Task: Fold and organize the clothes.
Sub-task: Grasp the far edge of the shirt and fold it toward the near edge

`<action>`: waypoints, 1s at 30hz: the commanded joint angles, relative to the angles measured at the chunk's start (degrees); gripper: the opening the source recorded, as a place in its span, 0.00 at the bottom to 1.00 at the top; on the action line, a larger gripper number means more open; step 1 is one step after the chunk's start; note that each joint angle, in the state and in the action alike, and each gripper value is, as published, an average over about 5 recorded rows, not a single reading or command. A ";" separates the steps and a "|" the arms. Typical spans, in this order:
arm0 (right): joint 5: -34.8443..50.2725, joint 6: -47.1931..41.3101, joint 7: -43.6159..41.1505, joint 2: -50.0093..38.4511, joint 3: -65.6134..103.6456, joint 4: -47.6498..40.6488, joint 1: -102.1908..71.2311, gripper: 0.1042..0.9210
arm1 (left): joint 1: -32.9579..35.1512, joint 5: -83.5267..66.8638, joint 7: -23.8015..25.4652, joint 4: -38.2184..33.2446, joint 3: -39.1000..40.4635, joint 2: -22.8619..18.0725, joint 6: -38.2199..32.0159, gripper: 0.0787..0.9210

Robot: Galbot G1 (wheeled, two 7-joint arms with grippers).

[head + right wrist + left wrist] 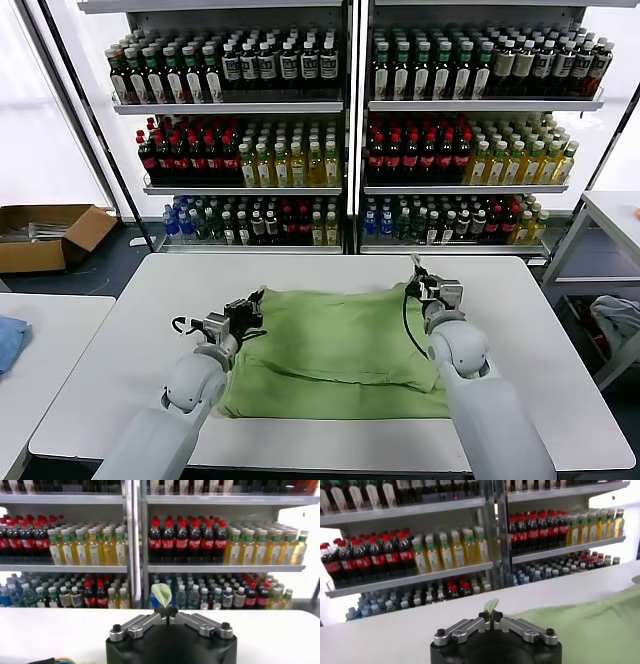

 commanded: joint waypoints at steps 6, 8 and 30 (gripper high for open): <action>-0.46 -2.07 5.37 0.18 4.42 13.99 -16.13 0.00 | 12.48 1.85 -1.35 -11.46 -1.64 1.04 -0.97 0.01; -0.46 -2.08 5.73 0.24 5.14 15.19 -17.39 0.00 | 13.71 2.12 -1.64 -12.33 -2.11 1.06 -1.29 0.01; -2.39 -1.38 6.37 -0.36 7.15 18.51 -27.05 0.00 | 25.07 7.01 -1.20 -14.55 -5.70 0.25 -4.41 0.01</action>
